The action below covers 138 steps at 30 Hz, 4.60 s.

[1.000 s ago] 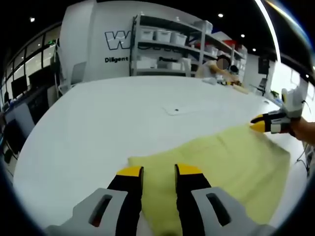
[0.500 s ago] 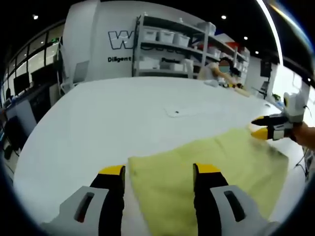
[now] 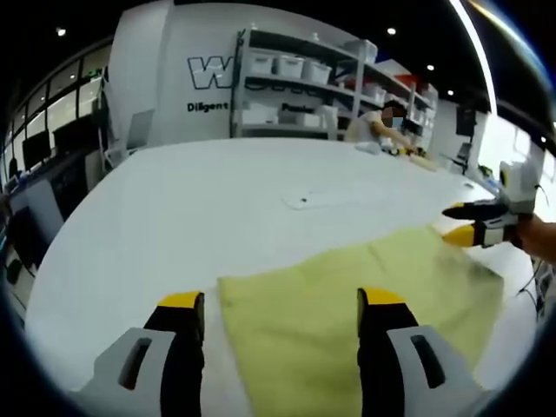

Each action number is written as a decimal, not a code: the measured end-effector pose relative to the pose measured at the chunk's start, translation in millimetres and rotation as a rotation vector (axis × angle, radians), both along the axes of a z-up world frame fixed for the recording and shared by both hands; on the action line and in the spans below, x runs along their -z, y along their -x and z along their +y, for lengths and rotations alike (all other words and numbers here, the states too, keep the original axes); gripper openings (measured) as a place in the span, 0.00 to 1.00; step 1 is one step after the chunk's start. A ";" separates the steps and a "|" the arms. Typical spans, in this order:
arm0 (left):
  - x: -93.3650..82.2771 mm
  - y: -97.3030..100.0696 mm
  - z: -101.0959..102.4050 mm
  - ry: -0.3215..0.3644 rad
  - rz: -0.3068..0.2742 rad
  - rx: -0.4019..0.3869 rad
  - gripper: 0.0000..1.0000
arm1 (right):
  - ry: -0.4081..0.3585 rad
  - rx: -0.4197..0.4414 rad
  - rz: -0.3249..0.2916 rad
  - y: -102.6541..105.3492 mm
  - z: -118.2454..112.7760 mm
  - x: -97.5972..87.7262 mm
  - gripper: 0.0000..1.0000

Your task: Fold the garment on the visible template until the final outline fits inside the template.

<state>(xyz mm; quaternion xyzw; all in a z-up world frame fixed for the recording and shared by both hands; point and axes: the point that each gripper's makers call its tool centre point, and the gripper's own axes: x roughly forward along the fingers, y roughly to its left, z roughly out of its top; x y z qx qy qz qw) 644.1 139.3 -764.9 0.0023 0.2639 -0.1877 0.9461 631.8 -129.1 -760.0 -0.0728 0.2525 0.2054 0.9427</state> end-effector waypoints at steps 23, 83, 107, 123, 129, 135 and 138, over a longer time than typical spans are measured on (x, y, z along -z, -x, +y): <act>-34.9 40.5 5.0 0.007 -0.040 0.007 0.64 | -0.027 0.015 -0.038 37.7 -5.1 -29.3 0.64; 0.6 193.9 20.7 -0.002 0.086 -0.009 0.42 | -0.044 0.040 0.092 187.0 -17.6 -3.1 0.41; 10.9 178.7 40.3 -0.003 0.110 -0.073 0.24 | 0.020 0.056 0.126 178.6 -35.1 12.0 0.15; 19.4 170.1 28.5 -0.018 0.137 -0.032 0.11 | 0.024 0.067 0.138 176.1 -41.3 18.2 0.15; 21.7 168.8 25.6 -0.035 0.141 -0.010 0.06 | 0.029 0.062 0.138 175.3 -39.8 18.3 0.15; 22.8 168.0 24.9 -0.044 0.138 -0.001 0.00 | 0.027 0.067 0.138 175.4 -42.6 17.9 0.15; 22.7 167.4 25.6 -0.049 0.134 0.005 0.00 | 0.022 0.080 0.142 175.4 -47.8 19.6 0.14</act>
